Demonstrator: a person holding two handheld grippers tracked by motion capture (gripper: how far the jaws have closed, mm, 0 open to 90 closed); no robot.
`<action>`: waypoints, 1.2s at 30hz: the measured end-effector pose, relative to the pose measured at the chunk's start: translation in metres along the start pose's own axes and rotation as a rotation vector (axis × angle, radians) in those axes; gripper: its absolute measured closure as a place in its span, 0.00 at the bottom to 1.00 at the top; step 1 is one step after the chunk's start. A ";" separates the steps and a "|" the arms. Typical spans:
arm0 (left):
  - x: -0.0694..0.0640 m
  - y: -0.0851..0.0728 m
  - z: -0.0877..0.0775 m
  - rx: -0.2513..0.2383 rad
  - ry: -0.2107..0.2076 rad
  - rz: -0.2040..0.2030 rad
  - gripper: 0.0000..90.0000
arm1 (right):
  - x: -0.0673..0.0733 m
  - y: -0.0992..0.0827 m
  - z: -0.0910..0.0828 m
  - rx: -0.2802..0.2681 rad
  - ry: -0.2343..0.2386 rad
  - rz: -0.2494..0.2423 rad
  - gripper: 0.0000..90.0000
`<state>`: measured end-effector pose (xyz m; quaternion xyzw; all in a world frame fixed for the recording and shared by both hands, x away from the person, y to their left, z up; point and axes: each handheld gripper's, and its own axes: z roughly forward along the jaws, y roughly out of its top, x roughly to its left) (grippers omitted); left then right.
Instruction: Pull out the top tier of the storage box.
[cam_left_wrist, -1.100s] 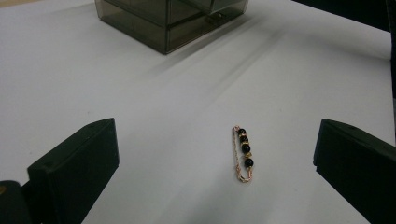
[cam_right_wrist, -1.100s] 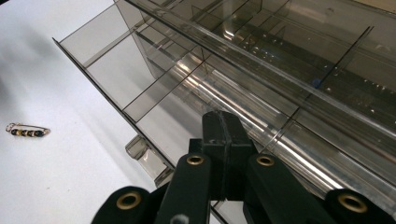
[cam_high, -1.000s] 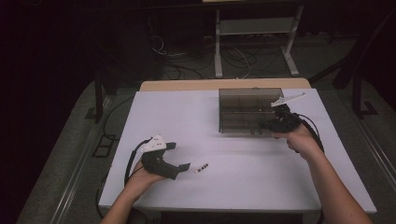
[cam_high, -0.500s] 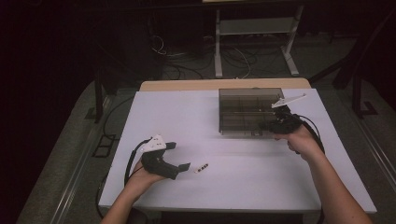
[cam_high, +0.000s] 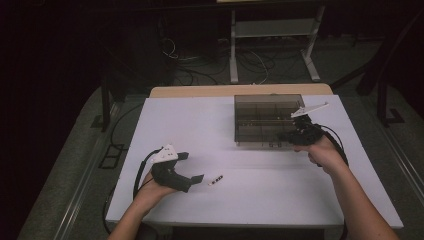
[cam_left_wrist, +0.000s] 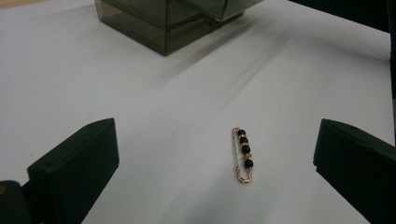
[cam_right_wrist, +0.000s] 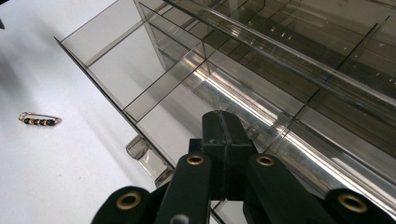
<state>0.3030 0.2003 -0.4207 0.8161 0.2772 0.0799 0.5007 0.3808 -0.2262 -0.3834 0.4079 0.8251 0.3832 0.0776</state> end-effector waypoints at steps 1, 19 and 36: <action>0.000 0.000 0.000 0.000 0.000 0.001 0.00 | 0.000 0.000 0.000 0.000 0.001 -0.001 0.99; -0.001 0.000 0.000 -0.001 -0.002 0.002 0.00 | 0.004 -0.005 -0.002 0.006 0.010 -0.009 0.99; 0.000 0.000 0.000 0.002 -0.001 0.003 0.00 | 0.009 -0.010 -0.004 0.012 0.014 -0.016 0.99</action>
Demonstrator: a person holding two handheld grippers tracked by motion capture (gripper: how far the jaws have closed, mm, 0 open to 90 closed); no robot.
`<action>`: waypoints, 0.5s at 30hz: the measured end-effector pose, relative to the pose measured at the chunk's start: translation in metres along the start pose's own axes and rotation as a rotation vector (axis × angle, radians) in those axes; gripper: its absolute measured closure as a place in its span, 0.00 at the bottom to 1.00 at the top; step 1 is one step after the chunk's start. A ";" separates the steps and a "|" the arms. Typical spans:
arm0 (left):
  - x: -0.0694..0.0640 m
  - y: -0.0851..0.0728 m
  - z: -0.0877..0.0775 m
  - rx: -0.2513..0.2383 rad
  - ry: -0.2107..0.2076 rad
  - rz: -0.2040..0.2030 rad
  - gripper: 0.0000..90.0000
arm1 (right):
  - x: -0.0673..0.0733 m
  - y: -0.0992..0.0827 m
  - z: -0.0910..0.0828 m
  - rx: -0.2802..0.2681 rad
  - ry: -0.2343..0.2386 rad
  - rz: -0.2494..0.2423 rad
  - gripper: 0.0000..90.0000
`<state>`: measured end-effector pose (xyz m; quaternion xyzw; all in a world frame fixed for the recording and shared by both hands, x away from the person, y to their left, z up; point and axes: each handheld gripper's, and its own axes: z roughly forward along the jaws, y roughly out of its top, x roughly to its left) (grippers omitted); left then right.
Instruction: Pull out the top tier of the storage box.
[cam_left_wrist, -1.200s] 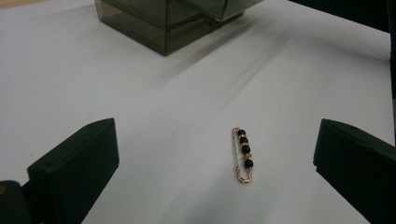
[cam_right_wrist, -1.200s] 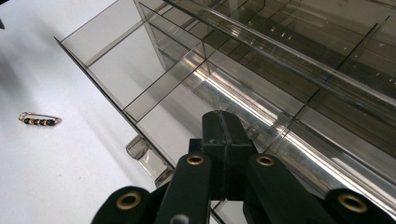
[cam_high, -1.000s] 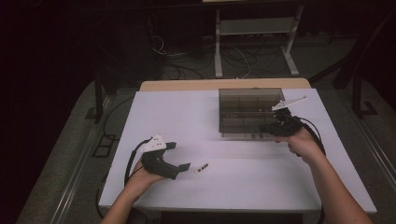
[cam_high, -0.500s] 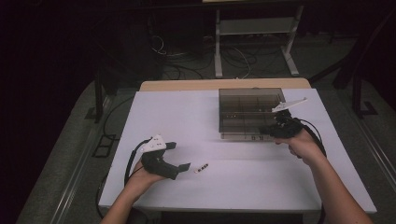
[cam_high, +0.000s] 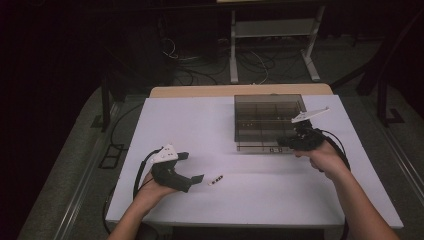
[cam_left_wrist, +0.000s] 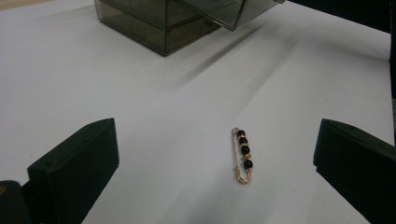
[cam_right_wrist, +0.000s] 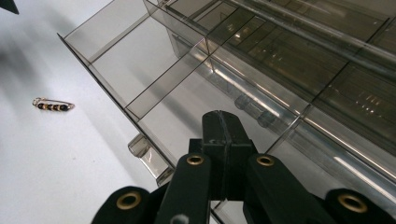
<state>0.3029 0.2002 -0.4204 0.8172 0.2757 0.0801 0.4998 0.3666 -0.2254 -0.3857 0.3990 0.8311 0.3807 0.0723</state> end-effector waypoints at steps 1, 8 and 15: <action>0.000 0.000 0.000 0.000 0.000 0.000 0.00 | 0.000 0.000 0.000 0.001 0.001 -0.002 0.99; 0.000 0.000 0.000 -0.001 -0.001 -0.001 0.00 | 0.003 -0.001 0.000 0.005 0.002 0.000 0.99; 0.000 0.000 0.000 0.000 -0.001 -0.001 0.00 | 0.003 -0.002 0.000 0.003 0.005 -0.002 0.99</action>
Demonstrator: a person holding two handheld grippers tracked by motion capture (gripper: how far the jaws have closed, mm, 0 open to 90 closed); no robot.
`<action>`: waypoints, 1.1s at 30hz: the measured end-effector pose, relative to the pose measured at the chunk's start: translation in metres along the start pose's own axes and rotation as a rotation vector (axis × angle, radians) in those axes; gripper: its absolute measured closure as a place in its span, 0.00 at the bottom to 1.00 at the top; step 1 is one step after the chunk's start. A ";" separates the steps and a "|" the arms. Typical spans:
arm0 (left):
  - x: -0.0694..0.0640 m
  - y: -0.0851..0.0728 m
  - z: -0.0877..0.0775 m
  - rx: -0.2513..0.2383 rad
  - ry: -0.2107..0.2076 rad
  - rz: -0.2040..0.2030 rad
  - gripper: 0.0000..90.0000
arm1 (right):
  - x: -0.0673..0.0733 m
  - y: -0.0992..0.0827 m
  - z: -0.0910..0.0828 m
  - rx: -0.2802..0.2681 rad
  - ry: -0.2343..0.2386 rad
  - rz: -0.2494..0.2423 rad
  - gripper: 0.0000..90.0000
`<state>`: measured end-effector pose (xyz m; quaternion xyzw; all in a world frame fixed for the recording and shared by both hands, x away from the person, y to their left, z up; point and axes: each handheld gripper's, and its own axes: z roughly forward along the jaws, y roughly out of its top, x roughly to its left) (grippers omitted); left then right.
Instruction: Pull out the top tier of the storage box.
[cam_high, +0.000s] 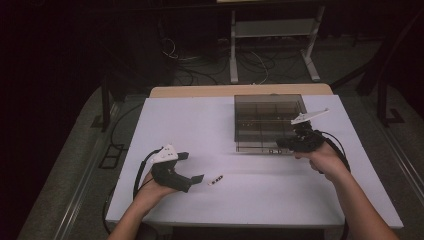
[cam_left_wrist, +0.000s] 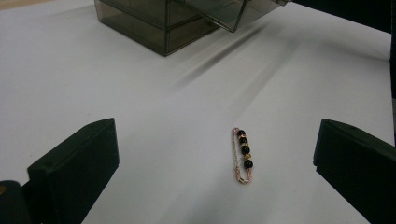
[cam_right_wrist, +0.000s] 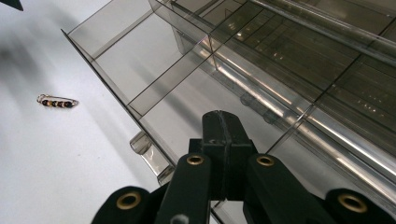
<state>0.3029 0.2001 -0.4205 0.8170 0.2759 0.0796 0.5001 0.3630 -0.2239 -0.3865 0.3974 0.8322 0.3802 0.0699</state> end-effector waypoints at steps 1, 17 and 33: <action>0.000 0.000 0.000 0.000 0.000 0.001 0.00 | 0.000 0.000 0.000 0.001 0.001 -0.001 0.99; 0.000 0.000 0.000 0.001 -0.002 0.001 0.00 | 0.000 0.000 -0.001 0.001 0.003 -0.004 0.99; 0.000 0.000 0.001 0.000 -0.003 0.000 0.00 | 0.012 0.003 -0.033 -0.111 0.019 -0.038 0.87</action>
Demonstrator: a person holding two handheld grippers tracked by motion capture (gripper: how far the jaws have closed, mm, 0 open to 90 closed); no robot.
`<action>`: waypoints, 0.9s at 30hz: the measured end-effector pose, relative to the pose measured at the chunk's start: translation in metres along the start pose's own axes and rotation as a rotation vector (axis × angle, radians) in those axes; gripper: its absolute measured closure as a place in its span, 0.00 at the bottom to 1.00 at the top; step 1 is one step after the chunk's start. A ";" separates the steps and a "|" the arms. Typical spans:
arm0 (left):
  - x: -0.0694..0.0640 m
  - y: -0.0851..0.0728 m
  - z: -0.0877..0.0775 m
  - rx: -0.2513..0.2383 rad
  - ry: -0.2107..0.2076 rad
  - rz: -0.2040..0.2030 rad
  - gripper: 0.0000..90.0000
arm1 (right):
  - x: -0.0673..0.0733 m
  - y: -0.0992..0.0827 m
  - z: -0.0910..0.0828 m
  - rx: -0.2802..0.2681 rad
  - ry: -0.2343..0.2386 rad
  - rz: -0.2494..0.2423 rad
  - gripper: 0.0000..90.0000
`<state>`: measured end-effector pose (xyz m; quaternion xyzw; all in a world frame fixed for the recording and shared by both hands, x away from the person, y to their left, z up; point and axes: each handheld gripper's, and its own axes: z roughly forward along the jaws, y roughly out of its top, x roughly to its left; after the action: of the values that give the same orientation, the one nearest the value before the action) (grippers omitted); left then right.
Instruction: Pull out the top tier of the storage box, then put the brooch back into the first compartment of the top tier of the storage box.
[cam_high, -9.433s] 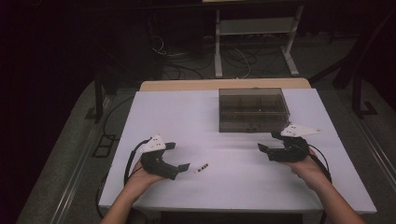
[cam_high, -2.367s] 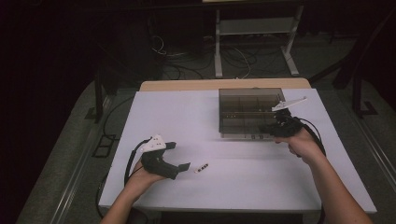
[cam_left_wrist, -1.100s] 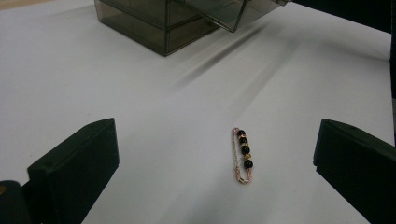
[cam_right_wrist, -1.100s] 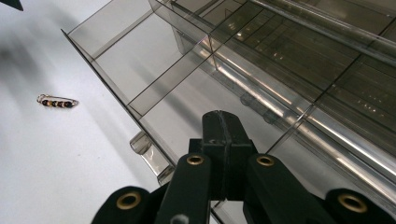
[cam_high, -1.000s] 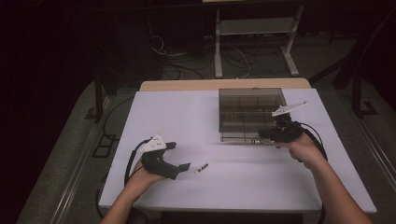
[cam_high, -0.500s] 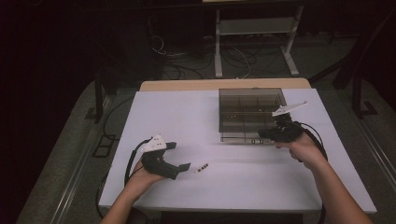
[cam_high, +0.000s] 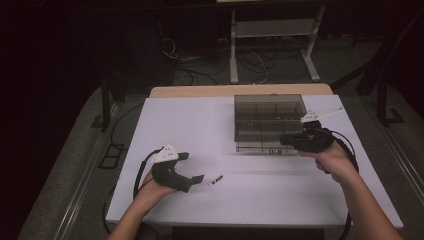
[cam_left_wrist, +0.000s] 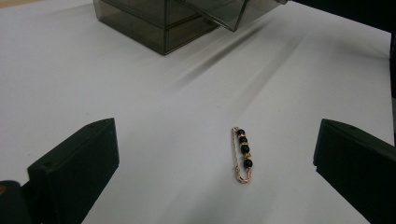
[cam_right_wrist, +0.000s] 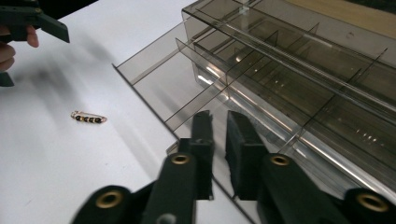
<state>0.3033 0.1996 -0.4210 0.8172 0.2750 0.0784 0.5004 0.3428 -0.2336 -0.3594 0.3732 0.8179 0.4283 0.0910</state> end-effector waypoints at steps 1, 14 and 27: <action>0.000 0.000 0.000 0.001 0.000 -0.001 0.00 | 0.001 -0.001 -0.002 -0.003 0.000 -0.005 0.86; 0.000 0.000 0.000 0.001 -0.001 -0.002 0.00 | 0.012 -0.012 -0.018 -0.036 0.011 -0.036 0.65; 0.000 0.000 0.000 0.004 -0.002 -0.004 0.00 | 0.022 -0.035 -0.029 -0.065 0.003 -0.066 0.48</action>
<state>0.3036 0.1997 -0.4210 0.8177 0.2764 0.0763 0.4992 0.2952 -0.2496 -0.3645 0.3424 0.8155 0.4520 0.1161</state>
